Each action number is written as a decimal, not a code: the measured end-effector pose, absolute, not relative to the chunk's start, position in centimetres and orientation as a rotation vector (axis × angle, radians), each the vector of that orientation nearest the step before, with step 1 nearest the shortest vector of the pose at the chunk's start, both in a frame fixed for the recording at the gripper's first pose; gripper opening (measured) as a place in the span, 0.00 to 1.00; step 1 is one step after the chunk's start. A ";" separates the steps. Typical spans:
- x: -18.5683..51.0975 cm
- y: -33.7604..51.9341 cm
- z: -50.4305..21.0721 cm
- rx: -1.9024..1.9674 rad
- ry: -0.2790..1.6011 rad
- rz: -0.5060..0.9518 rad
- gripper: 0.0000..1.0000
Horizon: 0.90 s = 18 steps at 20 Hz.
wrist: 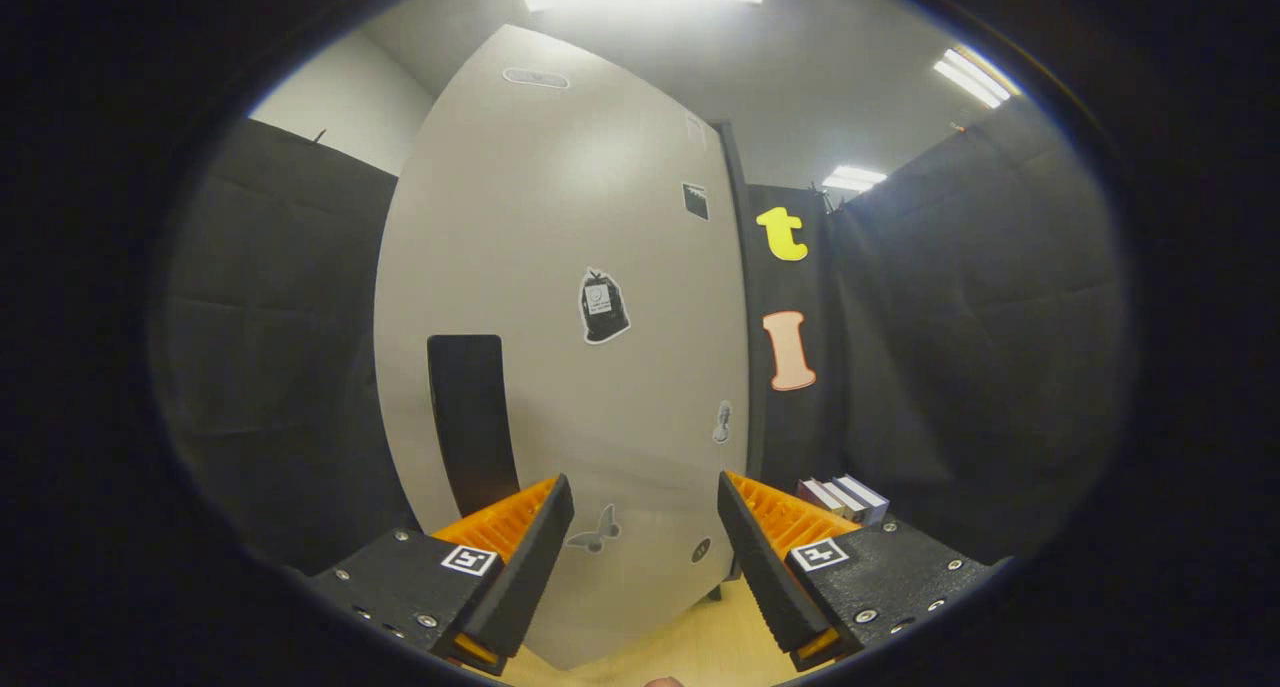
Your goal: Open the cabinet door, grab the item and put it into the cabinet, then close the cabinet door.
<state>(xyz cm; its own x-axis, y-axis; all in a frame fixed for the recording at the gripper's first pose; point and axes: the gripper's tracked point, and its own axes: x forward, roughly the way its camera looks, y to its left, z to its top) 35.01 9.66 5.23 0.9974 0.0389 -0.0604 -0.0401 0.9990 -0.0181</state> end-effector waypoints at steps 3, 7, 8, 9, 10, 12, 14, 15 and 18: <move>36.4 12.4 5.0 -0.020 0.065 0.099 0.91; 36.1 13.6 5.3 0.003 0.054 0.117 0.91; 35.6 13.6 5.3 0.000 0.055 0.117 0.91; 35.0 13.4 5.3 -0.004 0.056 0.115 0.92; 34.3 13.0 5.2 -0.008 0.057 0.117 0.92; 32.6 12.7 5.0 -0.010 0.060 0.118 0.93; 30.7 12.0 4.9 -0.015 0.054 0.111 0.93; 29.7 11.6 5.0 -0.021 0.047 0.100 0.93; 27.5 11.1 4.7 -0.025 0.023 0.084 0.93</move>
